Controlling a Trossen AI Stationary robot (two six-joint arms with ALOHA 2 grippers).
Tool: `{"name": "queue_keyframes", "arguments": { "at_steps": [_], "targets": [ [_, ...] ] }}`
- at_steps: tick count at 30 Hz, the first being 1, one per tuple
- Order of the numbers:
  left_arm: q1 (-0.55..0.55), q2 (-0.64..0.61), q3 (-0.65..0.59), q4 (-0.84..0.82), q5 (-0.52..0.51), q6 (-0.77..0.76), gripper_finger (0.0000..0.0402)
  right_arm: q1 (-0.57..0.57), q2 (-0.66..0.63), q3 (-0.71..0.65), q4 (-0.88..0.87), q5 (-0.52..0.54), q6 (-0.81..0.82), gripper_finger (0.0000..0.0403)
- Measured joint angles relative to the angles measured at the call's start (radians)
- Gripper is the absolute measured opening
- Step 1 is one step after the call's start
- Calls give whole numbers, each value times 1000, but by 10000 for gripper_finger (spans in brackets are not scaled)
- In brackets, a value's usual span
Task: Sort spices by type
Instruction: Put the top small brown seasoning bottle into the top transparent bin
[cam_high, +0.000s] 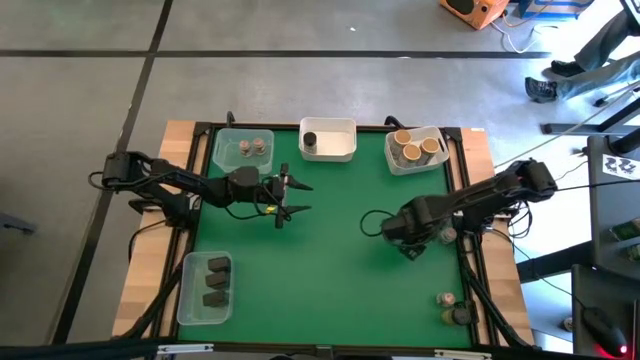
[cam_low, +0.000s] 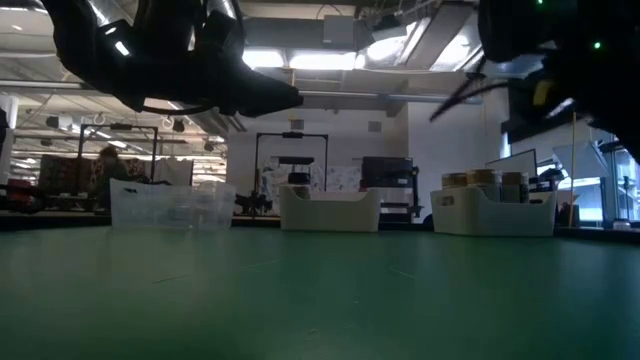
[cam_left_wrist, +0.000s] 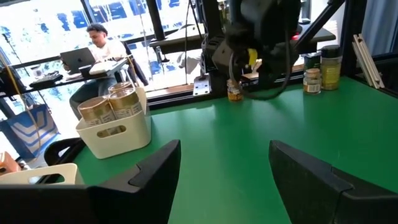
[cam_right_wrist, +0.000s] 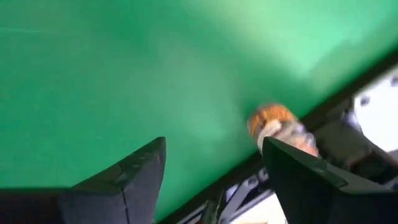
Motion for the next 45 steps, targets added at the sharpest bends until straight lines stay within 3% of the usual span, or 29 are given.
{"name": "queue_keyframes", "arguments": {
  "at_steps": [10, 15, 23, 32, 45],
  "targets": [
    [0, 0, 0, -1, 0, -4, 233, 24, 52, 0, -106, 50, 411, 266],
    [0, 0, 0, -2, 0, -4, 233, 23, 52, -20, -109, 69, 503, 266],
    [0, 0, 0, -3, 0, -4, 233, 73, 52, -115, -80, 0, 635, 266],
    [0, 0, 0, -8, 1, -4, 233, 80, 52, -189, -7, 13, 641, 266],
    [0, 0, 0, -11, 1, 0, 233, 79, 52, -167, -6, 27, 574, 266]
  ]
}}
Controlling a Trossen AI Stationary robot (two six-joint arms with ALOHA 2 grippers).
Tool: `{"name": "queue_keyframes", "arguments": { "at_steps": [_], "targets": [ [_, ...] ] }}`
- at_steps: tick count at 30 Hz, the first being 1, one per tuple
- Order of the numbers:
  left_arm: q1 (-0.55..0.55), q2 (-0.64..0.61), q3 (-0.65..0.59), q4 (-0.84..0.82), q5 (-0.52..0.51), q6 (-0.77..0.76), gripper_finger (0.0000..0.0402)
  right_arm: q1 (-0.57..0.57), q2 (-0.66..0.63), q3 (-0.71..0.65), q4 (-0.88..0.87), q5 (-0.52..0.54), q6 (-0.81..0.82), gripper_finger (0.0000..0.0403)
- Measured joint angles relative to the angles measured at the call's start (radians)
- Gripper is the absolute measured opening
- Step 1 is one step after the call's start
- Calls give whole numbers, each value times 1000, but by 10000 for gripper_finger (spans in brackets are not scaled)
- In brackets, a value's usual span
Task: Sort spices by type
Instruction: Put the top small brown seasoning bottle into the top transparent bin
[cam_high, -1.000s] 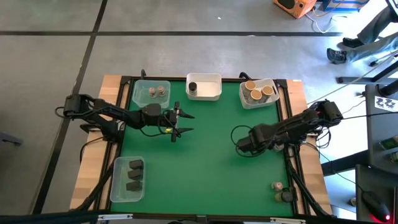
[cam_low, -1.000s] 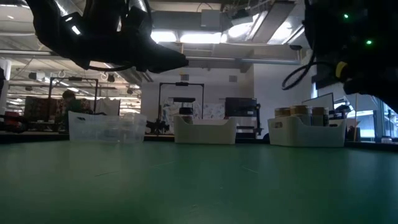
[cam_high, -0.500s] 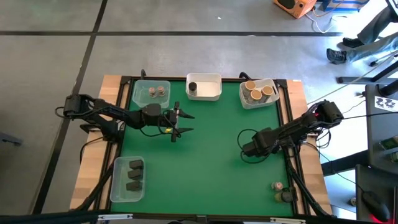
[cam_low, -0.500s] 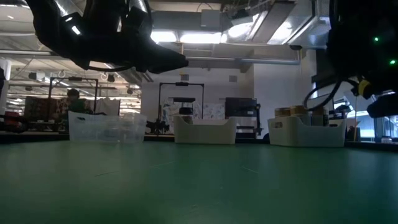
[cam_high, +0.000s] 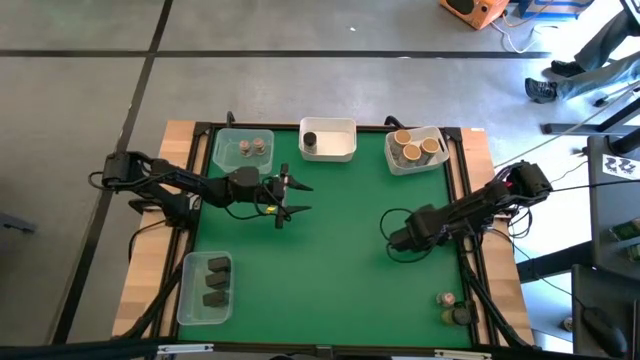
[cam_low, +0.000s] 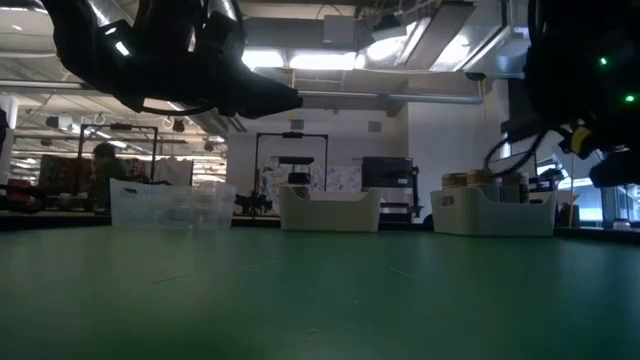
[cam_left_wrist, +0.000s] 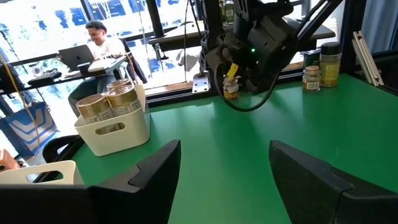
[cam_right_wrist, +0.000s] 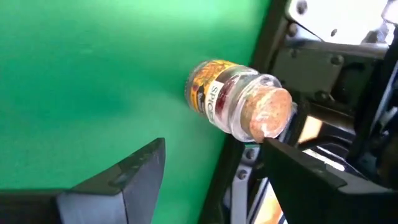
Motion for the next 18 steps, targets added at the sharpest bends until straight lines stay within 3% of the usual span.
{"name": "queue_keyframes", "arguments": {
  "at_steps": [13, 18],
  "targets": [
    [0, 0, 0, 1, 0, 0, 233, -2, 0, 132, 16, 119, -115, 266],
    [0, 0, 0, 1, 0, -3, 233, -2, 0, 193, -104, 183, -116, 266]
  ]
}}
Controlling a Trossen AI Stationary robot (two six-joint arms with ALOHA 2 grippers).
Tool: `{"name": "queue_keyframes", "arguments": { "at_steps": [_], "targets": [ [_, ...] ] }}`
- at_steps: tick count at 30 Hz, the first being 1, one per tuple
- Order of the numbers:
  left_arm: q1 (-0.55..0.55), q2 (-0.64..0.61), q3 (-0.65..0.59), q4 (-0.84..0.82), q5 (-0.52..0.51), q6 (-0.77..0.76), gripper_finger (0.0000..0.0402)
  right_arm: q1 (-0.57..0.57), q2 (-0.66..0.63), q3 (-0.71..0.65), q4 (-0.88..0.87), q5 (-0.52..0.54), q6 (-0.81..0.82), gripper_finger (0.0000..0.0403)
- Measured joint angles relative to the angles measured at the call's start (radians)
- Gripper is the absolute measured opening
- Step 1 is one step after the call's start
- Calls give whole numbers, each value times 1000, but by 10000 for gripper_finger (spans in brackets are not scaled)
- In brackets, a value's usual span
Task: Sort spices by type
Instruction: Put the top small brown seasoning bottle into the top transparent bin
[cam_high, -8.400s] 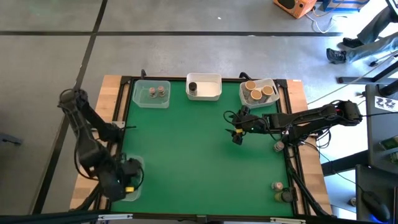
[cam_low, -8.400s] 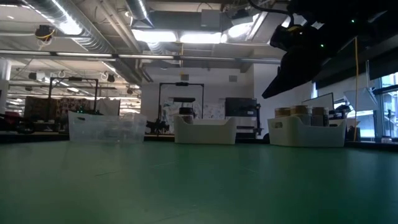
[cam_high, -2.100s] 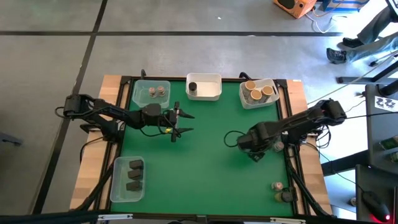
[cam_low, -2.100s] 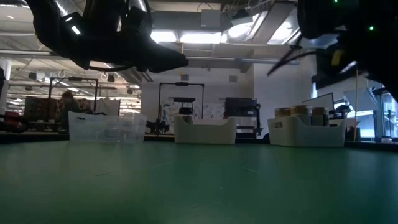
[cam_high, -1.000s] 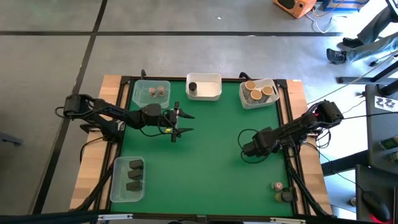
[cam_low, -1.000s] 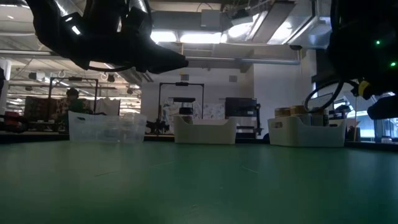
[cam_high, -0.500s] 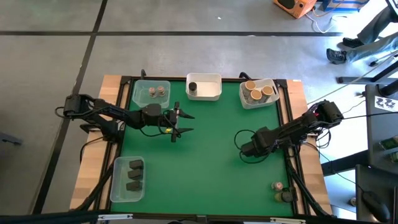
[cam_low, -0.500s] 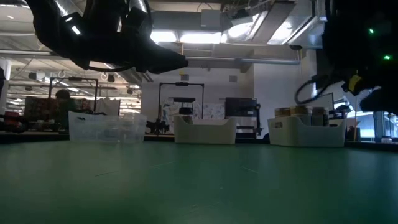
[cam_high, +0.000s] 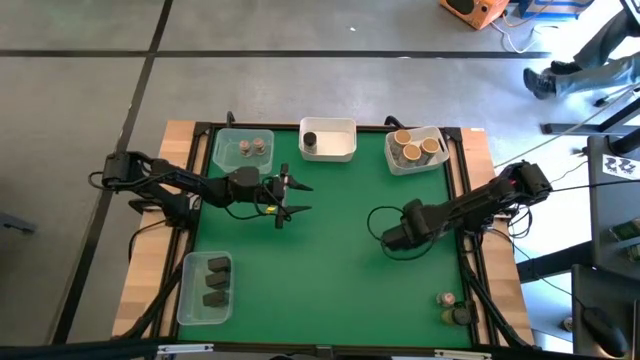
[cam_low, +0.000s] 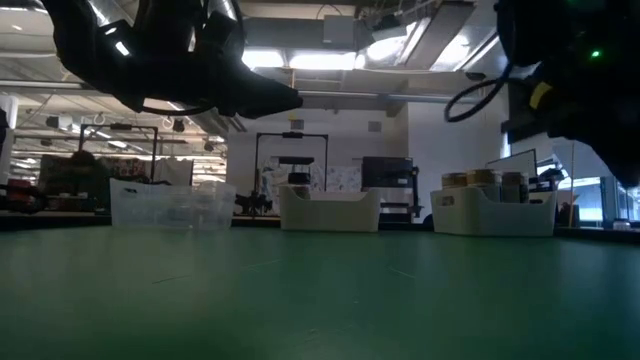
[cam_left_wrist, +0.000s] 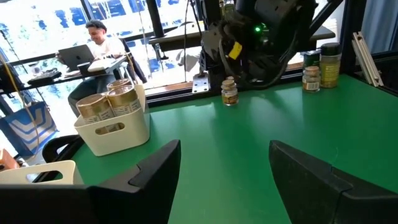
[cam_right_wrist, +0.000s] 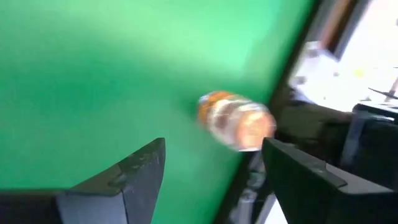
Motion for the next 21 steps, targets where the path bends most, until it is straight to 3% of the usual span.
{"name": "queue_keyframes", "arguments": {
  "at_steps": [13, 21],
  "targets": [
    [0, 0, 0, 0, 0, 2, 233, 0, 0, -112, 78, -40, 118, 266],
    [0, 0, 0, 0, 0, 0, 233, 0, -1, -136, 156, -43, 88, 266]
  ]
}}
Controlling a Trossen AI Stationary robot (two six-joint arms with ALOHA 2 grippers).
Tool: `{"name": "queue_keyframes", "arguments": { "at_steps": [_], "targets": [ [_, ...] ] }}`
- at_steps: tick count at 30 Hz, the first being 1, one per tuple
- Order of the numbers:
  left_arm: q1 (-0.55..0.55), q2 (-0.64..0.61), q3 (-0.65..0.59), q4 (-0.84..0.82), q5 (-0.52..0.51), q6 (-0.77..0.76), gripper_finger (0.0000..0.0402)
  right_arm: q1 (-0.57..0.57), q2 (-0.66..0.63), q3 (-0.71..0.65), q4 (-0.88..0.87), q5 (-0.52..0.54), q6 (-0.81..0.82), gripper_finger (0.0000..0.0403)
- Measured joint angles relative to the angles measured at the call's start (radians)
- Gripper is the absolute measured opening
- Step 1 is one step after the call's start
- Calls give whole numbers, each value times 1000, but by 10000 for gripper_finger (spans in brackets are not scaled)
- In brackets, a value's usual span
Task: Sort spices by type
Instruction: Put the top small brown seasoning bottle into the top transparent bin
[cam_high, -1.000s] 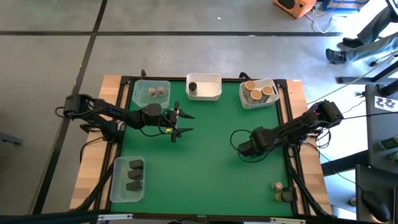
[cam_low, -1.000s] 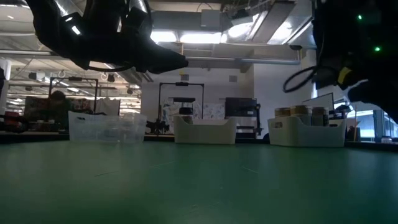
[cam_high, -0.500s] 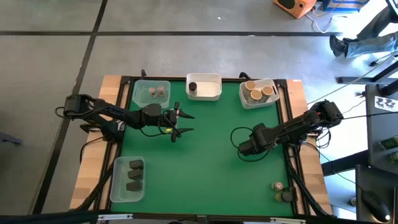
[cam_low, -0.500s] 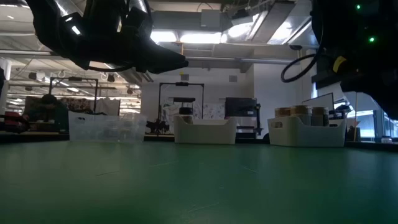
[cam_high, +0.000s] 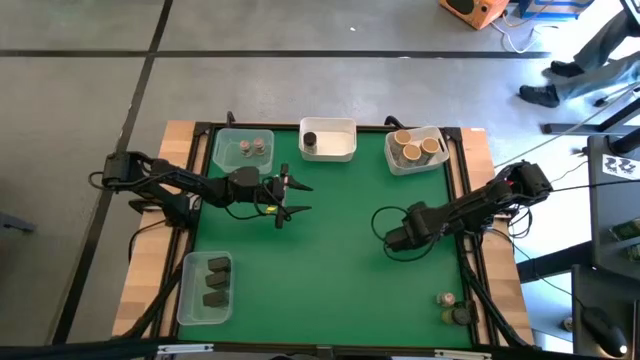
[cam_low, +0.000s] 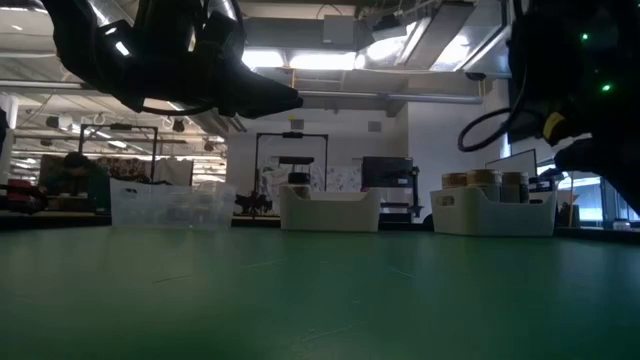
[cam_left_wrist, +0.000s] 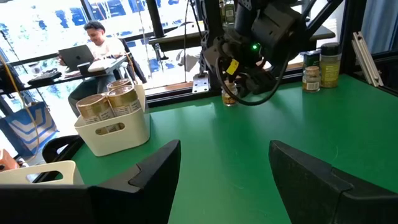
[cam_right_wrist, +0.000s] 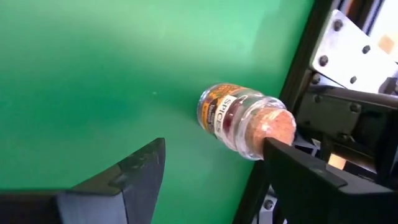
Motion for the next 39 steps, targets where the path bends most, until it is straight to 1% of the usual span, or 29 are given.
{"name": "queue_keyframes", "arguments": {
  "at_steps": [4, 9, 11, 14, 16, 21, 24, 26, 28, 31, 33, 36, 39],
  "targets": [
    [0, 0, 0, 0, 0, -1, 233, -13, 0, 20, 19, 7, -38, 266],
    [0, 0, 0, 0, 0, -1, 233, -29, 2, 86, 51, 94, -101, 266],
    [0, 0, 0, 1, 0, -1, 233, -47, 1, 108, 73, 111, -148, 266],
    [0, 0, 0, 0, 0, 1, 233, -77, 1, 126, 160, 109, -241, 266],
    [0, 0, 0, 0, 0, -1, 233, -93, 1, 136, 183, 107, -282, 266],
    [0, 0, 0, -1, 0, -1, 233, -112, 1, 183, 133, 139, -360, 266],
    [0, 0, 0, -1, 0, -1, 233, -118, 0, 229, 41, 147, -429, 266],
    [0, 0, 0, 0, 0, -1, 233, -119, 0, 246, -9, 133, -500, 266],
    [0, 0, 0, -1, 0, -1, 233, -129, 0, 244, -24, 91, -615, 266],
    [0, 0, 0, -1, 0, -1, 233, -133, 0, 208, 4, 9, -789, 266],
    [0, 0, 0, -1, 0, -1, 233, -137, 1, 171, 42, -11, -874, 266],
    [0, 0, 0, 0, 0, -2, 233, -143, 1, 117, 85, -14, -935, 266],
    [0, 0, 0, 0, 0, -2, 233, -145, 1, 72, 105, -19, -936, 266]
  ]
}}
